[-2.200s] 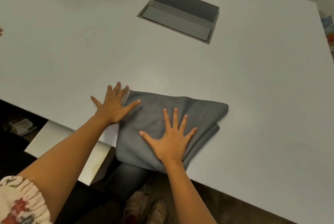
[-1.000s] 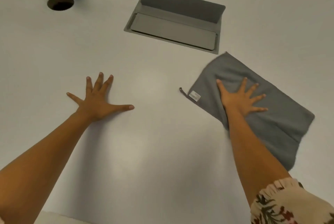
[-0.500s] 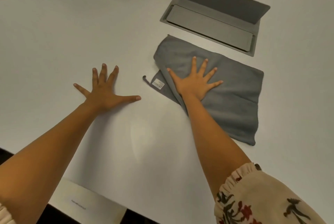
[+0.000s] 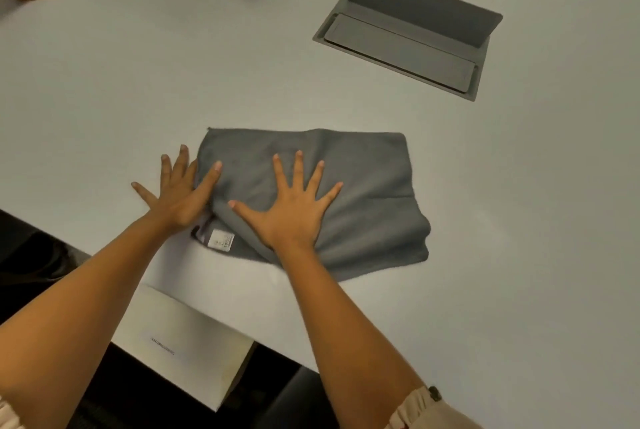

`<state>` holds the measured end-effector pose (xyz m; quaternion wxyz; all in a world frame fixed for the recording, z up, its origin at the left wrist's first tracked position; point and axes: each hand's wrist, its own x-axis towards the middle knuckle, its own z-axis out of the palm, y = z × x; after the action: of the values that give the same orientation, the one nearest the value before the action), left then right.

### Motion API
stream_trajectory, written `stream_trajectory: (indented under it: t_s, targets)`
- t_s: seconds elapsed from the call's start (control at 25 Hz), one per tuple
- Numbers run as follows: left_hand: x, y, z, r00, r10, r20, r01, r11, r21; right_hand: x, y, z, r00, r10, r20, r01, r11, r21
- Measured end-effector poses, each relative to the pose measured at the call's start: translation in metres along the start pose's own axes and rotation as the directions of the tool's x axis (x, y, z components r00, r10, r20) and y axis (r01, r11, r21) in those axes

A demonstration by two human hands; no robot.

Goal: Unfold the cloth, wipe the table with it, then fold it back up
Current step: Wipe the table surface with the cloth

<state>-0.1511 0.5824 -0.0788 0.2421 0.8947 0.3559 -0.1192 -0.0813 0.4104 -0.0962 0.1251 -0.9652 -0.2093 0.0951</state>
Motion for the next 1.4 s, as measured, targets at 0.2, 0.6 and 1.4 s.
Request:
stream_trajectory:
  t_s: [0.2, 0.6, 1.4]
  targets:
    - [-0.001, -0.001, 0.002, 1.0, 0.008, -0.007, -0.008, 1.0, 0.001, -0.085, 0.009, 0.006, 0.999, 0.045, -0.03, -0.043, 0.997, 0.071]
    - [0.0, 0.013, 0.008, 0.997, -0.033, -0.077, 0.033, 0.999, -0.008, 0.005, -0.019, 0.0, 0.977, 0.21, 0.042, -0.212, 0.976, 0.042]
    - [-0.003, 0.022, 0.019, 0.985, -0.054, -0.165, 0.085, 0.979, 0.186, 0.124, 0.165, -0.057, 0.909, 0.405, -0.096, -0.396, 0.913, 0.097]
